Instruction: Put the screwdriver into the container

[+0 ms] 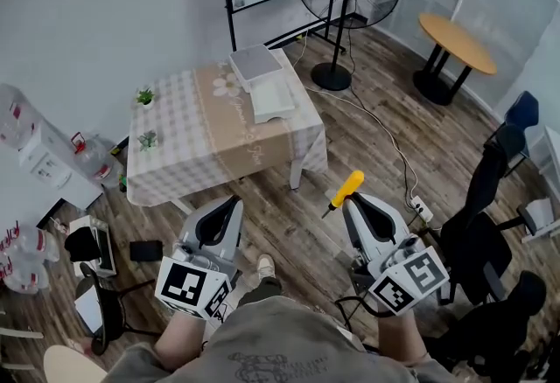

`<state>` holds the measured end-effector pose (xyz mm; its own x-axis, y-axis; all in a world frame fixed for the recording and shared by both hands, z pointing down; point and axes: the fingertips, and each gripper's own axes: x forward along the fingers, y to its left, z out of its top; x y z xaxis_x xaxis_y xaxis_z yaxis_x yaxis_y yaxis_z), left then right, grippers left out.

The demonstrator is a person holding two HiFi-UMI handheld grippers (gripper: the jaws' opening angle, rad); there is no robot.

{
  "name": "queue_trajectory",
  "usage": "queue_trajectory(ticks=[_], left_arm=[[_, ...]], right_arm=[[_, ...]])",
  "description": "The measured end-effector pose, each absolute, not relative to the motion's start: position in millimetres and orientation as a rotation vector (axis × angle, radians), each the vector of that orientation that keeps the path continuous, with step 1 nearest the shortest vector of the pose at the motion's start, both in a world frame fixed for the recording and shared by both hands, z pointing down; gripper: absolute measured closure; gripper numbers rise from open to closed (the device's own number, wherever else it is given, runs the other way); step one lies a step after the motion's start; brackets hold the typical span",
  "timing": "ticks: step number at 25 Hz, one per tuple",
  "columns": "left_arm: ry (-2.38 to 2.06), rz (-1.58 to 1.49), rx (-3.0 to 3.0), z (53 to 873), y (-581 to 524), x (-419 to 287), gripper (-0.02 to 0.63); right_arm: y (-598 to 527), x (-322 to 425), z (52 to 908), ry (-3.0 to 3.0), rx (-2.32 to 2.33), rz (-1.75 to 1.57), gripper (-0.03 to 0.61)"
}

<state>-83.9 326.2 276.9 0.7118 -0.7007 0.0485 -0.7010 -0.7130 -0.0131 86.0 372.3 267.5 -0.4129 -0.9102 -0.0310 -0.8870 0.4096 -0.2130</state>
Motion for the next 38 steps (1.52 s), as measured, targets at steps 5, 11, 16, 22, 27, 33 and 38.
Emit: queue_trajectory(ticks=[5, 11, 16, 22, 27, 33, 38], left_arm=[[-1.153, 0.097, 2.901, 275, 262, -97, 0.614], [-1.109, 0.068, 2.891, 273, 191, -112, 0.614], [-1.113, 0.082, 2.883, 278, 149, -122, 0.614], [-1.117, 0.104, 2.851, 293, 109, -124, 0.614], [-1.111, 0.131, 2.844, 304, 72, -114, 0.614], [-1.143, 0.147, 2.824, 320, 14, -97, 0.614], [-1.181, 0.193, 2.776, 332, -44, -84, 0.614]], right_arm=[[309, 77, 262, 2.493, -1.661, -0.252, 0.528], [241, 65, 258, 2.449, -1.706, -0.261, 0.528], [197, 61, 263, 2.418, -1.732, -0.300, 0.528], [155, 62, 274, 2.444, -1.740, -0.324, 0.528], [114, 71, 292, 2.448, -1.754, -0.369, 0.528], [46, 87, 321, 2.487, -1.737, -0.472, 0.528], [-19, 95, 341, 2.538, -1.712, -0.552, 0.528]])
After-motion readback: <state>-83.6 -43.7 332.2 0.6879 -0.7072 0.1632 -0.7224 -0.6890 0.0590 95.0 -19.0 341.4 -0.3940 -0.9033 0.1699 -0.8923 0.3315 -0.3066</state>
